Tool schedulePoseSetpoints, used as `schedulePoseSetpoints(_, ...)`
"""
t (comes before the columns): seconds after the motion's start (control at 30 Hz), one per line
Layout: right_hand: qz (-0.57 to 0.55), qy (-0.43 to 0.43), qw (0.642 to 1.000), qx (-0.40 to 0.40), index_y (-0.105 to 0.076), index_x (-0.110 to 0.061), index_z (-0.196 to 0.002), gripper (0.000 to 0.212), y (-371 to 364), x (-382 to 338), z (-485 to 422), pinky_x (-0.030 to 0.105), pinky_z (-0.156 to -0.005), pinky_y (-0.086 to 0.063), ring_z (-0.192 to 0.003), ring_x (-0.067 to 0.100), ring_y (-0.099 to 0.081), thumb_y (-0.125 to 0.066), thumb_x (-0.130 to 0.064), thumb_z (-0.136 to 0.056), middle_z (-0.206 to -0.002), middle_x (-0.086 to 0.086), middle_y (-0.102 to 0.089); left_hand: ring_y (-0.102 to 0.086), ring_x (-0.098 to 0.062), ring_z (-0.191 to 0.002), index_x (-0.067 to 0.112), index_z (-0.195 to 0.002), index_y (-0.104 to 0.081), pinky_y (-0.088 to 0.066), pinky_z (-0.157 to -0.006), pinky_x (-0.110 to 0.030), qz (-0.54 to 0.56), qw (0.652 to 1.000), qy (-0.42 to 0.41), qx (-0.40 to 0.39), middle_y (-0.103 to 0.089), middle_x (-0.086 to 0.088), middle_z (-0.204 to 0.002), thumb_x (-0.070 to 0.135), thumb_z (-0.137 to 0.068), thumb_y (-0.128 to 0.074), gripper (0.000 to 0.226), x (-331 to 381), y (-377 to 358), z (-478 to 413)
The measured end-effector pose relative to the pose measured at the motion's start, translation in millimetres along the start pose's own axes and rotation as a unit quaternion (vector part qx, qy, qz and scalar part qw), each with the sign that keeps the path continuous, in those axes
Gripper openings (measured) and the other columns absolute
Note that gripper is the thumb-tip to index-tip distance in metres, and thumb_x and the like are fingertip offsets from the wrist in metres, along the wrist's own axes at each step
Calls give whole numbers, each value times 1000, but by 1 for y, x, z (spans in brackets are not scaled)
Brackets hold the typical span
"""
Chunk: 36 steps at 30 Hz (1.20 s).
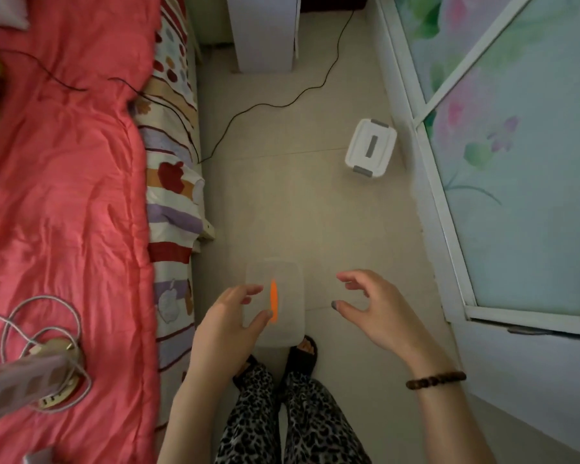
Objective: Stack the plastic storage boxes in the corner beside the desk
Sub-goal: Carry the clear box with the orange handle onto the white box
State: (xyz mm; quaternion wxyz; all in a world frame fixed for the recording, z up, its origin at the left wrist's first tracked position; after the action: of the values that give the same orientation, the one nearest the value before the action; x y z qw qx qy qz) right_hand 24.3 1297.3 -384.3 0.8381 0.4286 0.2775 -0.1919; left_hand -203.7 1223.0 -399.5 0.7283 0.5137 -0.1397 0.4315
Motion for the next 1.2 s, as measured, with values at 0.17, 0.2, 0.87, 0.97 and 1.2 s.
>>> schedulePoseSetpoints(0.17, -12, -16, 1000, 20, -57, -21, -128, 45, -59, 36, -32, 17, -92, -41, -113, 3, -54, -70, -28, -85, -122, -9, -58, -51, 3, -101, 36, -118, -56, -38, -70, -15, 23, 999, 43, 24, -54, 20, -110, 39, -83, -67, 37, -54, -26, -24)
schedulePoseSetpoints(0.2, -26, -25, 999, 33, -58, -20, -127, 45, -66, 43, -36, 17, -93, -41, -113, 4, -54, -71, -26, -85, -121, -8, -58, -51, 3, -102, 35, -119, -56, -38, -71, -16, 30, 998, 49, 23, -53, 20, -111, 38, -83, -67, 37, -61, -32, -30)
schedulePoseSetpoints(0.87, -110, -133, 977, 128, -50, -14, -134, 54, -222, 157, -126, 16, -96, -35, -122, 10, -50, -70, -29, -86, -132, -2, -54, -50, -2, -106, 27, -122, -56, -39, -80, -25, 59, 990, 128, -11, -57, 12, -119, 37, -84, -67, 41, -212, -156, -115)
schedulePoseSetpoints(0.97, -104, -128, 977, 133, -49, -15, -133, 54, -236, 171, -136, 16, -96, -34, -122, 10, -49, -70, -29, -86, -130, -2, -53, -51, -3, -108, 27, -123, -56, -43, -85, -27, 52, 991, 125, -21, -57, 11, -121, 37, -83, -67, 42, -227, -171, -127)
schedulePoseSetpoints(1.2, -94, -156, 977, 114, -41, -12, -140, 69, -265, 219, -160, 18, -101, -31, -128, 12, -43, -73, -33, -83, -138, 0, -47, -48, -14, -121, 22, -131, -50, -45, -93, -36, 27, 988, 151, -31, -51, 1, -130, 39, -84, -66, 52, -270, -205, -151)
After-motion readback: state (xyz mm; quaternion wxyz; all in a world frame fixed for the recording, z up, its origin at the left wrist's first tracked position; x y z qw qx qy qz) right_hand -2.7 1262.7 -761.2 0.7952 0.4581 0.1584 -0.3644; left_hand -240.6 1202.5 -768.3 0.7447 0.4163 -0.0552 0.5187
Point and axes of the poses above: each hand's wrist, its own z-axis away from the middle knuckle, its own y-axis out of the back of the hand, x = y × z, the point moved 9 cm from there along -z, towards the middle knuckle
